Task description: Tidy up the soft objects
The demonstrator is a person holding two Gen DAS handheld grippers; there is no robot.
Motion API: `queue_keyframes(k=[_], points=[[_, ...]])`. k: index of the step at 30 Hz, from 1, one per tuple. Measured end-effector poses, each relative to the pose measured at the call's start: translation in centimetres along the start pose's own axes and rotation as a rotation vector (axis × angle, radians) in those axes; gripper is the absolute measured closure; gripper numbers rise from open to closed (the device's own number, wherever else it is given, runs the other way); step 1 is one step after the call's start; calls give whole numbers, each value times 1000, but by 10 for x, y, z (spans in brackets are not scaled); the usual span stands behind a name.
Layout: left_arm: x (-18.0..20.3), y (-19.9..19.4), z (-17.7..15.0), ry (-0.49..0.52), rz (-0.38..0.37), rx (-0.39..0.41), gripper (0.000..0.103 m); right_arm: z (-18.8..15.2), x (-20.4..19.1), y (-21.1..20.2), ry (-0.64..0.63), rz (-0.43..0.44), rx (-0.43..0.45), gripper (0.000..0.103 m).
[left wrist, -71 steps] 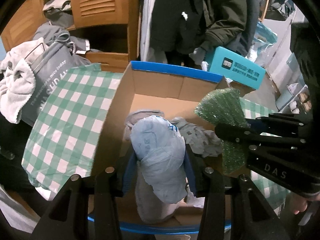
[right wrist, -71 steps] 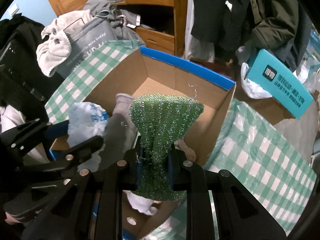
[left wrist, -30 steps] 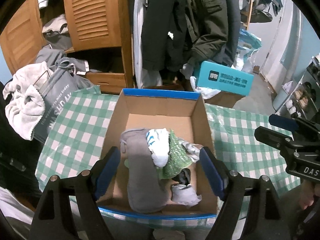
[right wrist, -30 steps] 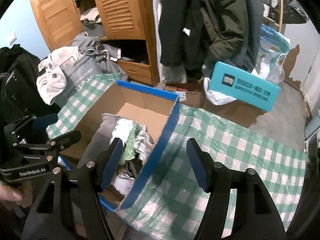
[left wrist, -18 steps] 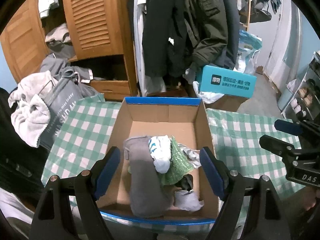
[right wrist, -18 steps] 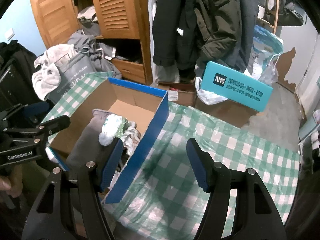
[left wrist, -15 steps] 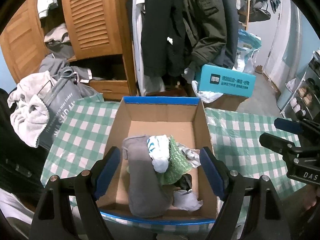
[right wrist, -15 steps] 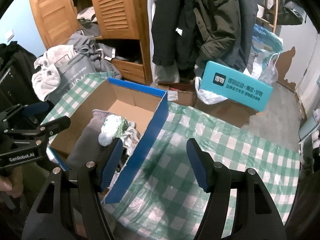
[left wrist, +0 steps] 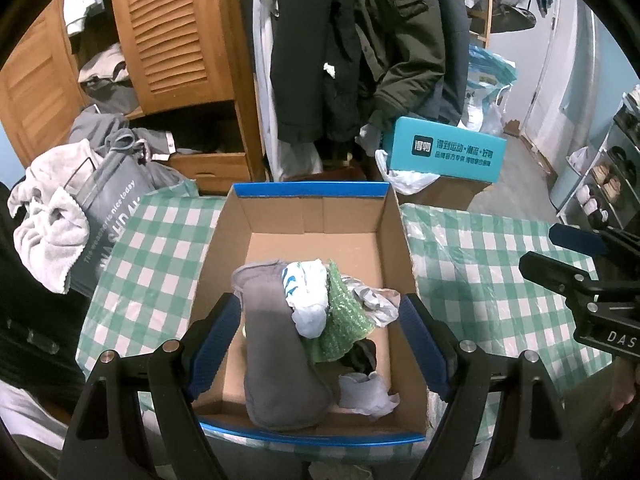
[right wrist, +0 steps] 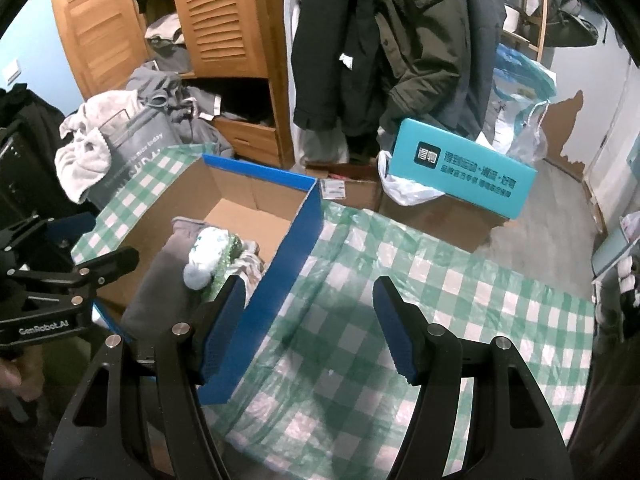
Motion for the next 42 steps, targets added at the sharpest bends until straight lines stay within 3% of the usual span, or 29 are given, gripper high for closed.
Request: queue_keyframes(k=[42], points=[[2, -2, -2, 35, -3, 2, 20, -2, -3, 2, -9, -9, -14, 38]])
Point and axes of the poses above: each gripper's, at about its wrist camera, not at the fingertips, and y roughly the way its jaws point, x to its right, z to its top, the point moved 2 cm from there along y, roughly the way its jaws point, and after that the axes turned 12 degrees about y, right-handed, at the moved point
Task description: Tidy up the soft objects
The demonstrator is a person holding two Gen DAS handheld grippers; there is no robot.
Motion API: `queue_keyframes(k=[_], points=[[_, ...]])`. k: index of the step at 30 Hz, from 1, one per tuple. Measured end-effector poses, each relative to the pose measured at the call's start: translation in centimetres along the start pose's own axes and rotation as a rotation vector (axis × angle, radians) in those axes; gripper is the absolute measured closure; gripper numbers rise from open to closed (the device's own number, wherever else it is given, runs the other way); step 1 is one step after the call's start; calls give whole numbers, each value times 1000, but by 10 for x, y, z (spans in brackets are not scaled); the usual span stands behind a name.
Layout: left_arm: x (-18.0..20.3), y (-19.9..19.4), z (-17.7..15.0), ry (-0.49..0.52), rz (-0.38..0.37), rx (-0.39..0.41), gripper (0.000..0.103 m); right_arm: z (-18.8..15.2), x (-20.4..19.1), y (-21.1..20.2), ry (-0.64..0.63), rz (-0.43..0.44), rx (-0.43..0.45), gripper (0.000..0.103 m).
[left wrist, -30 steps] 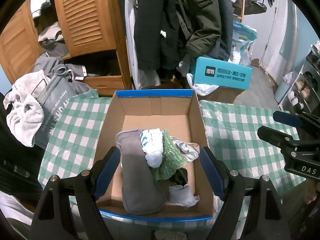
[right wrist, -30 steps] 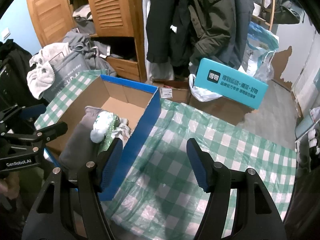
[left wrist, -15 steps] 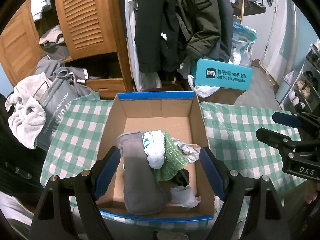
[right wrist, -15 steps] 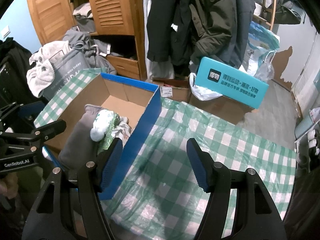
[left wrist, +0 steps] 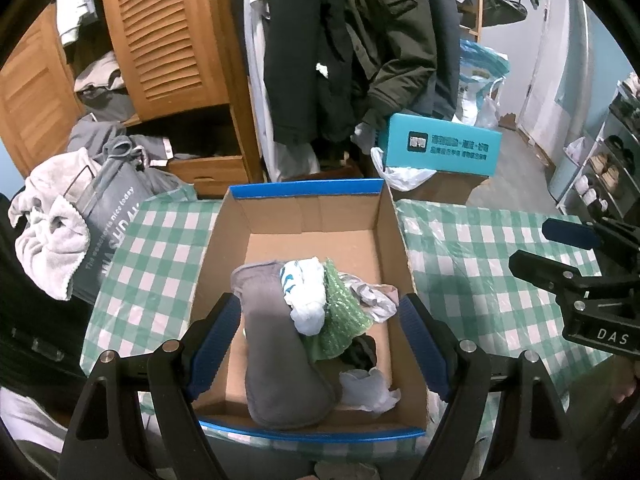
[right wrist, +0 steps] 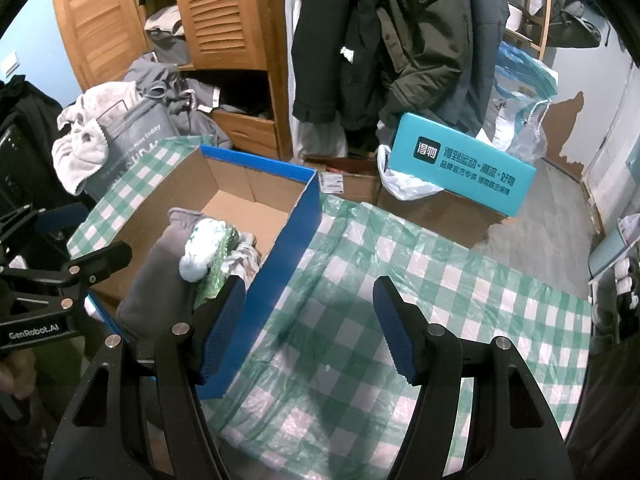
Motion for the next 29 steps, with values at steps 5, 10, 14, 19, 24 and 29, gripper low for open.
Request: queue_keyframes(k=[5, 10, 14, 19, 24, 29], points=[[1, 1, -1, 3, -10, -3, 20, -1, 0, 0, 2, -1, 0, 38], [2, 2, 0, 6, -4, -4, 20, -1, 0, 0, -1, 0, -1, 38], [3, 1, 0, 9, -3, -3, 20, 0, 0, 0, -1, 0, -2, 38], [4, 0, 0, 17, -2, 0, 20, 0, 0, 0, 0, -1, -2, 38], [5, 1, 1, 11, -1, -3, 20, 0, 0, 0, -2, -2, -4, 37], [7, 2, 2, 17, 7, -19, 20, -3, 2, -1, -2, 0, -5, 37]])
Point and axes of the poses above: each gripper's, at about its wrist camera, not at the fingertips, and y roughly the way its jaws point, x to its right, z to its top, the point moved 2 cm from there along y, roughly the way its jaws point, and after that the axes turned 12 degrees about y, right-handed, at the moved point
